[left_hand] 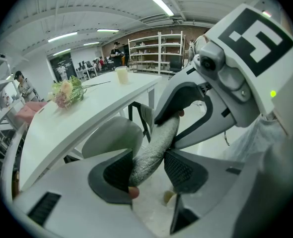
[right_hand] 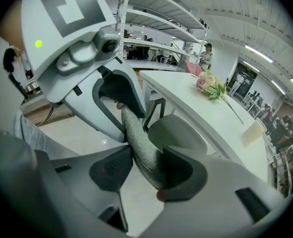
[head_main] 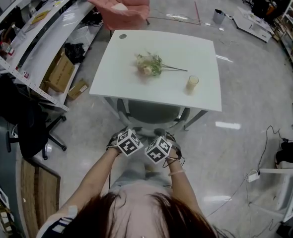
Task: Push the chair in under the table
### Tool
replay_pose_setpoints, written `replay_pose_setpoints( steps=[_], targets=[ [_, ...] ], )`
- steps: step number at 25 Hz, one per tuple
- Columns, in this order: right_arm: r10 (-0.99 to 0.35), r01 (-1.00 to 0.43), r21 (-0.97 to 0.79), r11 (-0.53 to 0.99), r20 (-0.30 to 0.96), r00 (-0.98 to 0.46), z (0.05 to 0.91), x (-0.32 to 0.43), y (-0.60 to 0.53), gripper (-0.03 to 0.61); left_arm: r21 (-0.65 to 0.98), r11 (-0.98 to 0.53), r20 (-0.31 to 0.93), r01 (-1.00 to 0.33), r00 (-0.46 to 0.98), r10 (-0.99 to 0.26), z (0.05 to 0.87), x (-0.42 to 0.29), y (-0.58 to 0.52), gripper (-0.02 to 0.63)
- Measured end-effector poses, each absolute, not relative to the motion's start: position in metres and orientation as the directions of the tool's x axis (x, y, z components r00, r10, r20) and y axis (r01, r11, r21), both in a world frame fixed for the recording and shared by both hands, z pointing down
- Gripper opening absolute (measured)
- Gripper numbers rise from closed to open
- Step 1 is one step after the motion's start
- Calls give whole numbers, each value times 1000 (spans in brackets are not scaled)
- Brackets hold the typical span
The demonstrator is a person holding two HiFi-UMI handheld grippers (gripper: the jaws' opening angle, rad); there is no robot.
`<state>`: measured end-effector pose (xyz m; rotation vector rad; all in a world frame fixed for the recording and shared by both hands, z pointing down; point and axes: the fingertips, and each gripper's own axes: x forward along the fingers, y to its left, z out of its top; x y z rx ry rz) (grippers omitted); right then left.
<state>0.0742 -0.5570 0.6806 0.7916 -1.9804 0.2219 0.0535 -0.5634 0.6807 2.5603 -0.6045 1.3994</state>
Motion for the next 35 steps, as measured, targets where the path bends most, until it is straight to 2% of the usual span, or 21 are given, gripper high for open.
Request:
replay_pose_setpoints(
  steps=[35],
  targets=[
    [-451,-603,175,779,825,-342,680,85,-603,199,-63,-897,827,-437,480,-292,681,64,-608,201]
  ],
)
